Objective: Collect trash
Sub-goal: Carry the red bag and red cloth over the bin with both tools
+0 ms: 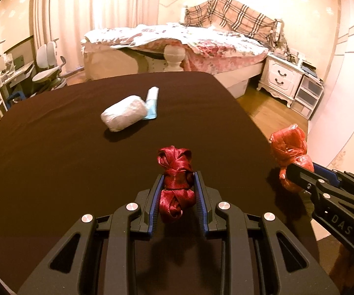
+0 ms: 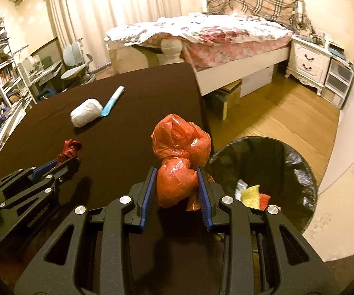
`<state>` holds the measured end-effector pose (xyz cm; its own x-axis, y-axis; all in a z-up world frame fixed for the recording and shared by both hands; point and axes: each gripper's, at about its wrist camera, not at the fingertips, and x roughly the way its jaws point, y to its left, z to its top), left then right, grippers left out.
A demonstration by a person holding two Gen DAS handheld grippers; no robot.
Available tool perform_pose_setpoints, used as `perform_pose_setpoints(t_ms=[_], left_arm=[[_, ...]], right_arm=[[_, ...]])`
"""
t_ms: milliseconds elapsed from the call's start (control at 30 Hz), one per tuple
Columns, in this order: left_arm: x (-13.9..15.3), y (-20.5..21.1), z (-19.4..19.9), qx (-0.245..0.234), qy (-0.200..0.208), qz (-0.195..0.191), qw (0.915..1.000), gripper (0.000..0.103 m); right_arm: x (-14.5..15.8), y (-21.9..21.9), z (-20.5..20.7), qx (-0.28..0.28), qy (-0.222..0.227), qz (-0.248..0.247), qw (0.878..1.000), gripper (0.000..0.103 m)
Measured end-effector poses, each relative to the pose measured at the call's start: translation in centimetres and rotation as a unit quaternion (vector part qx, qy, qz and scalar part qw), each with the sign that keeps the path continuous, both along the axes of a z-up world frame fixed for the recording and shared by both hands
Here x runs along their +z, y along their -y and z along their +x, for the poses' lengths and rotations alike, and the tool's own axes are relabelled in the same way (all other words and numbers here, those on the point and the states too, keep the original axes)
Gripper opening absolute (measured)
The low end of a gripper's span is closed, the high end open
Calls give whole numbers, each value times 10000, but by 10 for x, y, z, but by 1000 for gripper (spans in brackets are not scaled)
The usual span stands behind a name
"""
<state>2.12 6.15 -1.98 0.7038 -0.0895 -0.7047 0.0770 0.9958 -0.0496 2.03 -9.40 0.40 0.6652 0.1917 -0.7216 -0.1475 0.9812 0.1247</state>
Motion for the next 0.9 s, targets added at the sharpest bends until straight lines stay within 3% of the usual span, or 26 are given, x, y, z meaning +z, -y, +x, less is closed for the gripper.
perform_pose_setpoints(t_ms=[900], left_arm=[[-5,120,31,-1079,107,97,9941,27]], right_arm=[[-16,115,-1,-1204,-60,-97,9927,32]])
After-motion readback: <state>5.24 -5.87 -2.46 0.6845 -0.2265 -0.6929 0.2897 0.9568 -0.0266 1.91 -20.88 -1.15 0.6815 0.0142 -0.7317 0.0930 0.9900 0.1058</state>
